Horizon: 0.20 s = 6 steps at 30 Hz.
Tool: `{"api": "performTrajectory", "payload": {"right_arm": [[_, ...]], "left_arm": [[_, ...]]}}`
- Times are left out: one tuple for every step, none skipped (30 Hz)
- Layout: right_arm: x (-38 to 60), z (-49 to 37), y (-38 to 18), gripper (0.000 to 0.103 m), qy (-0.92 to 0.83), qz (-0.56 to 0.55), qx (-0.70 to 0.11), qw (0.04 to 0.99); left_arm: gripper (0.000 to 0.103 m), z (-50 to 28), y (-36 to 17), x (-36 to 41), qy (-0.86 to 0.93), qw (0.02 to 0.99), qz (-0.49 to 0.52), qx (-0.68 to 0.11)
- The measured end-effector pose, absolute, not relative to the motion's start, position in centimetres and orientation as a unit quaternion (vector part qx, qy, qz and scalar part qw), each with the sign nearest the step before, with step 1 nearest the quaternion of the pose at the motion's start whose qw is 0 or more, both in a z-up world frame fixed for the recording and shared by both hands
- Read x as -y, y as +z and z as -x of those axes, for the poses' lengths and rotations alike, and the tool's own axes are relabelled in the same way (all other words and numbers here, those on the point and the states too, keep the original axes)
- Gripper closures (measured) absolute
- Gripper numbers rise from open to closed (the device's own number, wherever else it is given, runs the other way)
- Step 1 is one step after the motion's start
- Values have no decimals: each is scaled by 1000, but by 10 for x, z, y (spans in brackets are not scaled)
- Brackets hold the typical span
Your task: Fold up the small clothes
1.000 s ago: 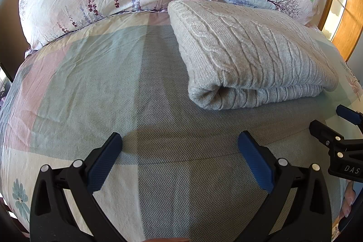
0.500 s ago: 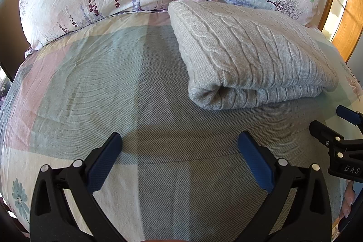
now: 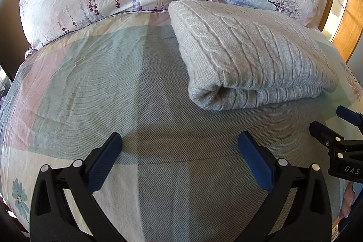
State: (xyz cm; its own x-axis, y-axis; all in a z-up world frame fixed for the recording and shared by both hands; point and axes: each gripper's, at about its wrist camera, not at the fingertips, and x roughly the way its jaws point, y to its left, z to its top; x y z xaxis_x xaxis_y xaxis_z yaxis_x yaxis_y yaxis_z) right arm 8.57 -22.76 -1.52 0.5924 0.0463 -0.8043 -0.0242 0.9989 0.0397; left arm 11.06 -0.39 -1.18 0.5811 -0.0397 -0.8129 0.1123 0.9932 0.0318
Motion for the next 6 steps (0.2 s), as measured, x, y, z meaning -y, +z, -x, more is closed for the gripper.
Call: {"api": "performTrajectory", "payload": {"right_arm": [[228, -86, -15, 1, 20, -12, -451, 892], [228, -86, -15, 1, 20, -12, -451, 892], [227, -86, -15, 1, 20, -12, -451, 892], [227, -86, -15, 1, 20, -12, -451, 892], [227, -86, -15, 1, 20, -12, -451, 892], [227, -86, -15, 1, 20, -12, -451, 892]], "left_arm": [[2, -110, -12, 4, -42, 888, -40, -455], [2, -111, -12, 4, -42, 888, -40, -455], [2, -111, -12, 4, -43, 888, -40, -455], [2, -111, -11, 4, -42, 888, -40, -455], [2, -111, -12, 4, -42, 888, -40, -455], [2, -111, -12, 4, -43, 888, -40, -455]]}}
